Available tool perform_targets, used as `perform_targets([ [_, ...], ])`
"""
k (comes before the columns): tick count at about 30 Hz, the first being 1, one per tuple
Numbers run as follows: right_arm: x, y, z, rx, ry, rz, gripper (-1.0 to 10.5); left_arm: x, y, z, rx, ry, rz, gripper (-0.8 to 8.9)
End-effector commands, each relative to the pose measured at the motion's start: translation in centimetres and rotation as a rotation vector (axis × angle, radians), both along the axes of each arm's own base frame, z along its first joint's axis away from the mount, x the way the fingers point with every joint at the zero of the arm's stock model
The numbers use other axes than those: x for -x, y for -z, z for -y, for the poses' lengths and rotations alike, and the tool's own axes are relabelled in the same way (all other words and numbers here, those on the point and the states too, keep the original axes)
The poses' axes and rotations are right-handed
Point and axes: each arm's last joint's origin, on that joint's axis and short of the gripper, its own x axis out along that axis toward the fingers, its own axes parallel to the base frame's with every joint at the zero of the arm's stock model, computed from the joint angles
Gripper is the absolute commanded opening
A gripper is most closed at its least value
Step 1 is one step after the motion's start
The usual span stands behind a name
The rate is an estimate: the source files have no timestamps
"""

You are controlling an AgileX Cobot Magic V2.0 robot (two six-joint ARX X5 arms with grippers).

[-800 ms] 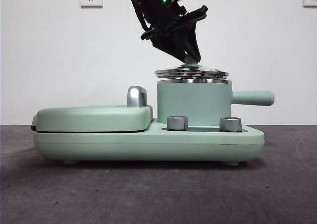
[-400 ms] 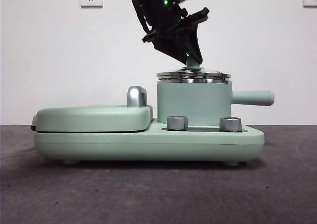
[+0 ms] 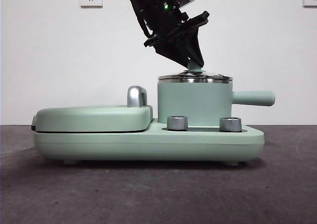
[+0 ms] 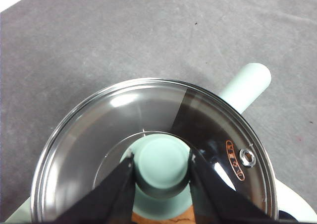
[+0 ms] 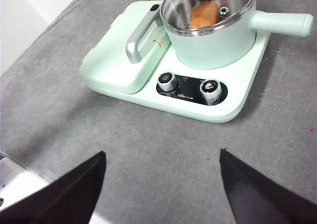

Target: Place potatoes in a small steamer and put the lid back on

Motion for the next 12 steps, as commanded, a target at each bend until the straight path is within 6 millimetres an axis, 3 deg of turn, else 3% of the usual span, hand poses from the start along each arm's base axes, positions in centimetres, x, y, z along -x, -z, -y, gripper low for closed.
perform_targets([
  [1, 0.03, -0.19, -0.02, -0.013, -0.001, 0.004, 3.6, -0.23, -0.02, 0.79, 0.012, 0.039, 0.028, 0.14],
  [12, 0.03, -0.19, -0.02, -0.015, 0.0, 0.003, 3.6, -0.53, 0.17, 0.32, -0.021, -0.017, 0.028, 0.15],
])
